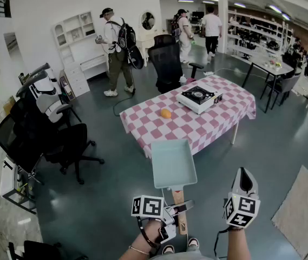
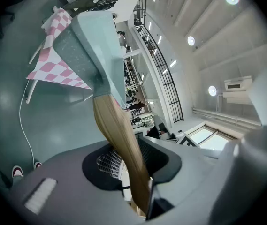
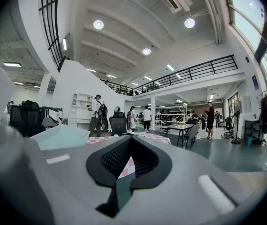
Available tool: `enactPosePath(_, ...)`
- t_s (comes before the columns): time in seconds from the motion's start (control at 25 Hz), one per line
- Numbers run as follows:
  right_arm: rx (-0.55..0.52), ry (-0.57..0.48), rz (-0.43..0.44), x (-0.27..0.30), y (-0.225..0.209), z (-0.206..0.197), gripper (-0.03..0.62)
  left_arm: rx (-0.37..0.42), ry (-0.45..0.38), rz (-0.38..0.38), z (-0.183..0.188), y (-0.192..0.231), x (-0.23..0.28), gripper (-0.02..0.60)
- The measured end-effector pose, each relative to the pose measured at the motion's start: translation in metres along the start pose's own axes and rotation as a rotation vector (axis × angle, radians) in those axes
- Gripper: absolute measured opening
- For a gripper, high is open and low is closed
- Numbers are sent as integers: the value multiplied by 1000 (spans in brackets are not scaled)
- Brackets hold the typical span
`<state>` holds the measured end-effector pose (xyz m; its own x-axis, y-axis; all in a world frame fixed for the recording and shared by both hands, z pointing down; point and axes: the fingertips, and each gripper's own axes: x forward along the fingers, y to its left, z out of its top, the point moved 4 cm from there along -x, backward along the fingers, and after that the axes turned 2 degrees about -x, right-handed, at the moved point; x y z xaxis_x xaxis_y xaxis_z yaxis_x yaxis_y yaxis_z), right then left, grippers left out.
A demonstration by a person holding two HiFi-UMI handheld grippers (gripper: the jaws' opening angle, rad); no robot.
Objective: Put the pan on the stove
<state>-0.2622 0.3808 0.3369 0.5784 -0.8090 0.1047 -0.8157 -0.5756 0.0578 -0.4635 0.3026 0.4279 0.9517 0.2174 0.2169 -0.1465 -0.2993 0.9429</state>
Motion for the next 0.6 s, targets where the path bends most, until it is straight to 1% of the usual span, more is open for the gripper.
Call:
enactPosePath(0.2,-3,8,18,8,1,-4,9,10,4,7,6,3,5,98)
enactPosePath(0.4,33,31,58,19,2,-11,9,4,5,15,12,4,12,98)
enactPosePath(0.6,44,45,49,33,-20,-15,9,-1,-3,30,22,4,30,98)
